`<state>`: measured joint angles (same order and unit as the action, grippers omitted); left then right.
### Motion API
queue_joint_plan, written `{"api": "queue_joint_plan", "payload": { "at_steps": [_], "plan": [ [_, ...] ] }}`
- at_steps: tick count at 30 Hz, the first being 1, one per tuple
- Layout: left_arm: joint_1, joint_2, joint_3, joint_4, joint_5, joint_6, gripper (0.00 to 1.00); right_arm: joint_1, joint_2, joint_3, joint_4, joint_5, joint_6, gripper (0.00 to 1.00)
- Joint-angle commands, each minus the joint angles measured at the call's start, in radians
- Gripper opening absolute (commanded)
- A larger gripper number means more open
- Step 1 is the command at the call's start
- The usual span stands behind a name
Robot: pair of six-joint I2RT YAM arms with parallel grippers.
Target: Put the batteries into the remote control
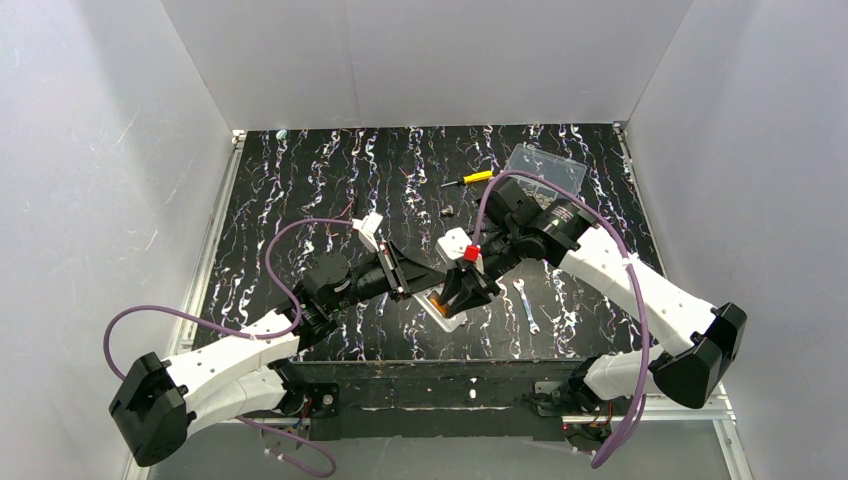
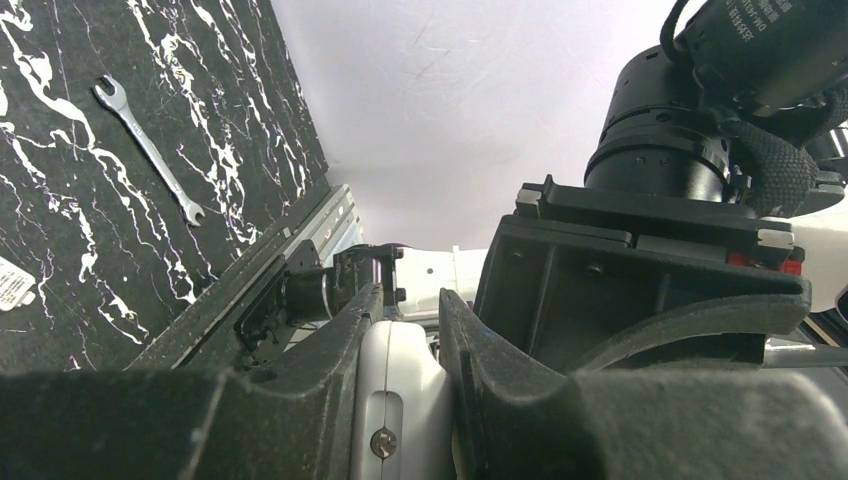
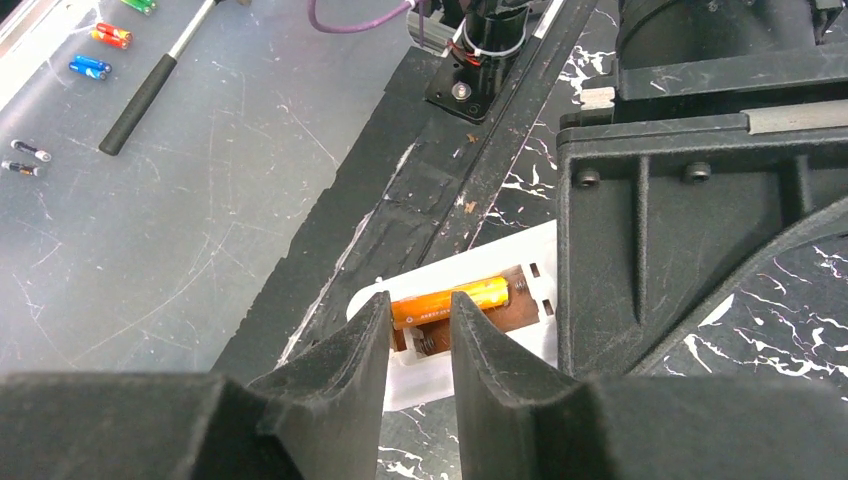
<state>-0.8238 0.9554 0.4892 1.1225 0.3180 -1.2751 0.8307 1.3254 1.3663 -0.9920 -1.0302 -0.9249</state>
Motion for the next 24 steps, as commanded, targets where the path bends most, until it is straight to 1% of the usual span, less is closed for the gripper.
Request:
{"api": "queue_joint_plan", "payload": {
  "at_steps": [1,7,15,24],
  "plan": [
    [0.001,-0.028,0.034,0.117,-0.036,-0.004,0.0,0.024,0.007,0.025,0.015,-0.012,0.011,0.35],
    [0.001,-0.021,0.038,0.122,-0.041,-0.004,0.0,0.028,0.004,0.012,0.041,-0.007,0.029,0.33],
    [0.002,-0.025,0.036,0.122,-0.053,-0.004,0.0,0.029,-0.012,-0.022,0.121,0.007,0.09,0.3],
    [0.002,-0.023,0.034,0.121,-0.051,-0.004,0.0,0.029,-0.015,-0.025,0.133,0.006,0.1,0.29]
  ]
}}
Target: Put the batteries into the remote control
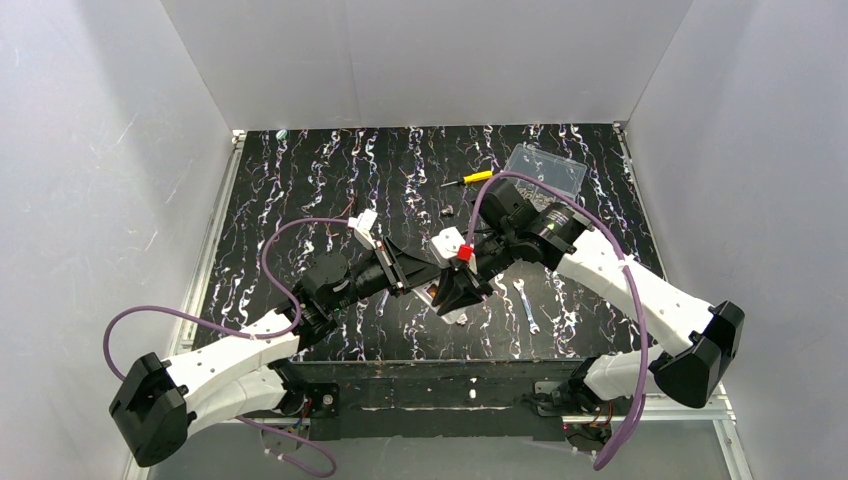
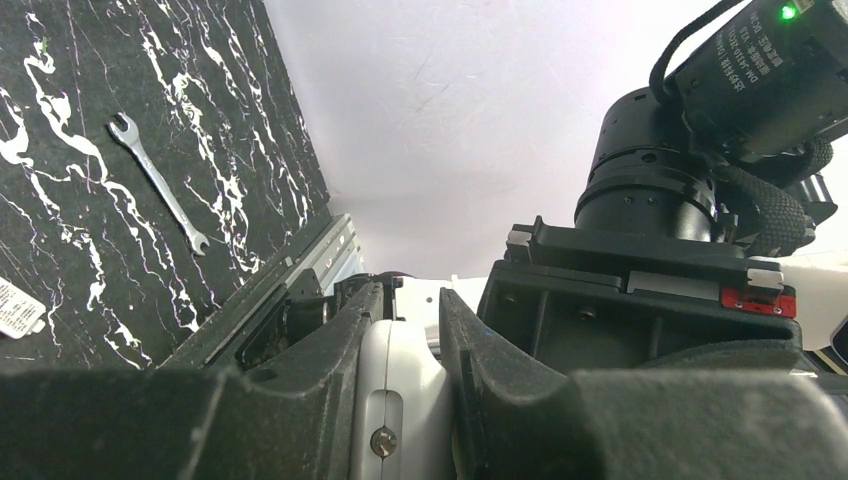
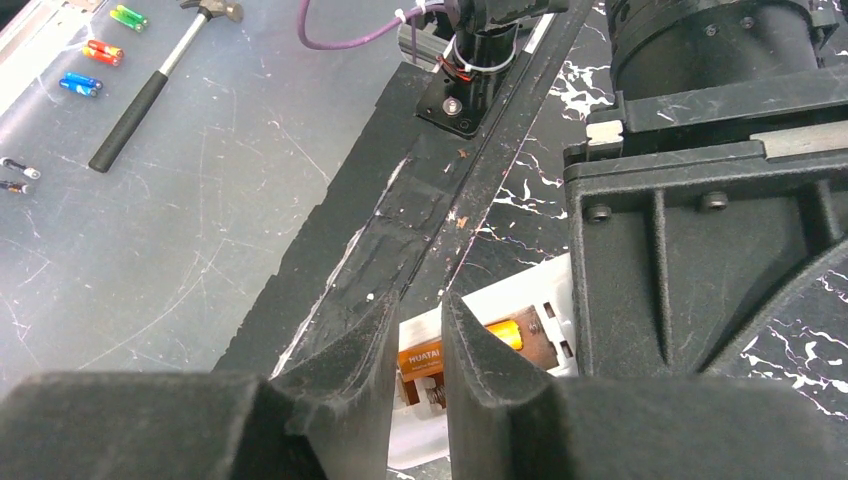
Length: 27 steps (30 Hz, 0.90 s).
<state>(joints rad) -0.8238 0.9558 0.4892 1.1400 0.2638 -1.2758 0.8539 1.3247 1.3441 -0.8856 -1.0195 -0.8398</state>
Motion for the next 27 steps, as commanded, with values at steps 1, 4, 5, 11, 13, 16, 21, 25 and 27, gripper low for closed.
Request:
{"api": "queue_joint_plan", "payload": {
  "at_steps": [1,4,5,11,13,16,21,25,27],
  "plan": [
    [0.001,-0.023,0.033,0.105,0.004,-0.004,0.0,0.005,-0.015,0.0,0.028,-0.008,0.016,0.29],
    [0.0,-0.022,0.033,0.108,0.007,-0.005,0.0,0.005,-0.015,0.008,0.028,-0.012,0.021,0.3],
    [0.001,-0.021,0.032,0.109,0.006,-0.005,0.0,0.005,-0.014,0.012,0.028,-0.016,0.02,0.3],
    [0.001,-0.021,0.031,0.108,0.008,-0.004,0.0,0.005,-0.014,0.051,0.027,-0.05,0.027,0.32],
    [0.002,-0.018,0.03,0.107,0.009,-0.004,0.0,0.005,-0.017,0.066,0.028,-0.059,0.031,0.32],
    [0.002,-0.014,0.032,0.107,0.012,-0.004,0.0,0.005,-0.02,0.083,0.036,-0.074,0.041,0.33],
    [0.001,-0.007,0.036,0.109,0.015,-0.007,0.0,0.005,-0.039,0.089,0.063,-0.097,0.062,0.35],
    [0.002,-0.003,0.041,0.111,0.018,-0.009,0.0,-0.003,-0.071,0.07,0.067,-0.054,0.061,0.39],
    [0.001,-0.001,0.042,0.111,0.021,-0.01,0.0,-0.019,-0.09,0.049,0.059,-0.041,0.052,0.43]
  ]
}}
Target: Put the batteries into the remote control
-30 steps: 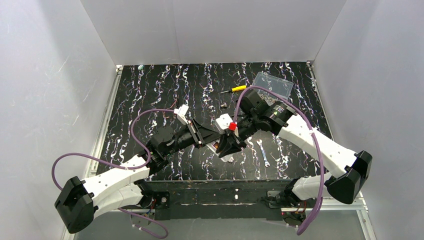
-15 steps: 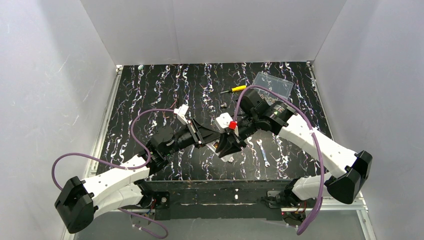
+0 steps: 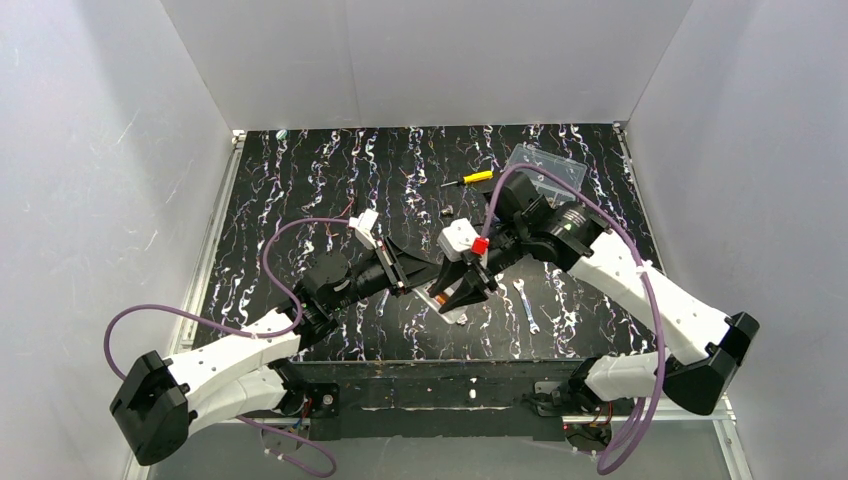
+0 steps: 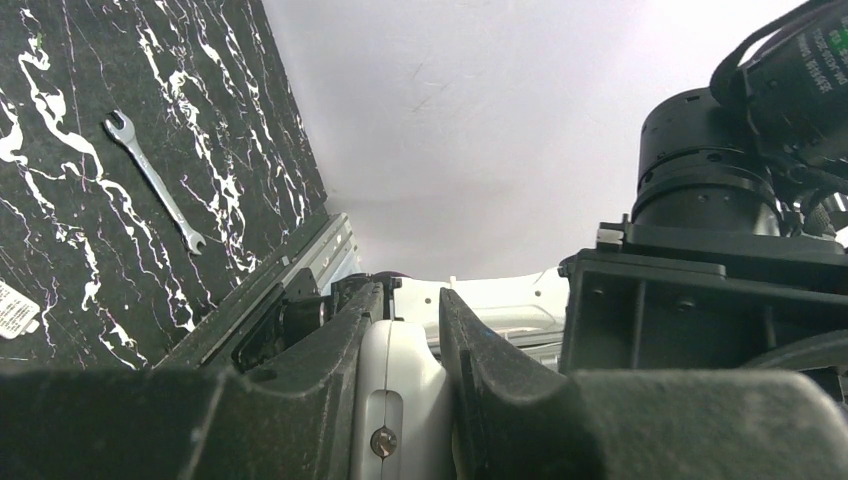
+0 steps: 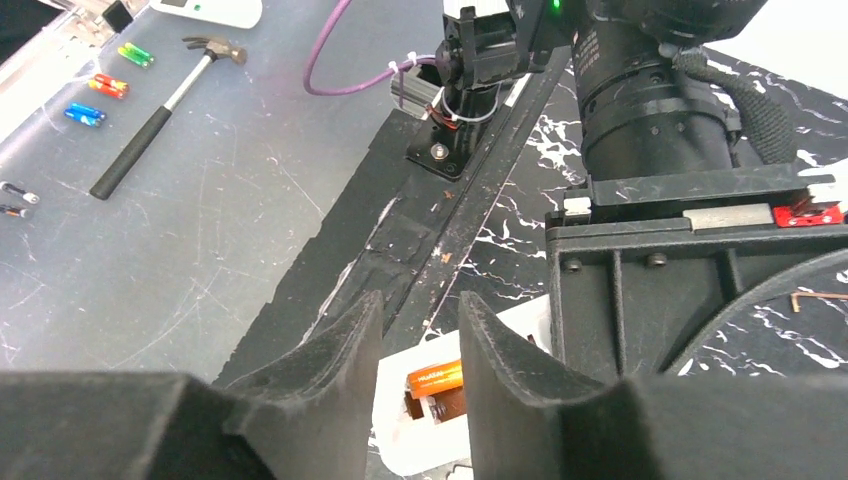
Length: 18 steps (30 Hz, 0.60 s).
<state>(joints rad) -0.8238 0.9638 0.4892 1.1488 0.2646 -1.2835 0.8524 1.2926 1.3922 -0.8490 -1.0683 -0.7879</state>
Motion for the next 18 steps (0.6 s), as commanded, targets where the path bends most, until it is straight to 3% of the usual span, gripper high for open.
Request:
{"api": "queue_joint_plan", "payload": {
  "at_steps": [1,18],
  "plan": [
    [0.001,-0.008,0.042,0.102,0.022,-0.003,0.0,-0.025,-0.066,-0.005,0.016,0.013,-0.009,0.44],
    [0.001,-0.016,0.049,0.083,0.027,-0.002,0.0,-0.072,0.002,0.017,-0.159,-0.007,-0.125,0.54]
  ]
}}
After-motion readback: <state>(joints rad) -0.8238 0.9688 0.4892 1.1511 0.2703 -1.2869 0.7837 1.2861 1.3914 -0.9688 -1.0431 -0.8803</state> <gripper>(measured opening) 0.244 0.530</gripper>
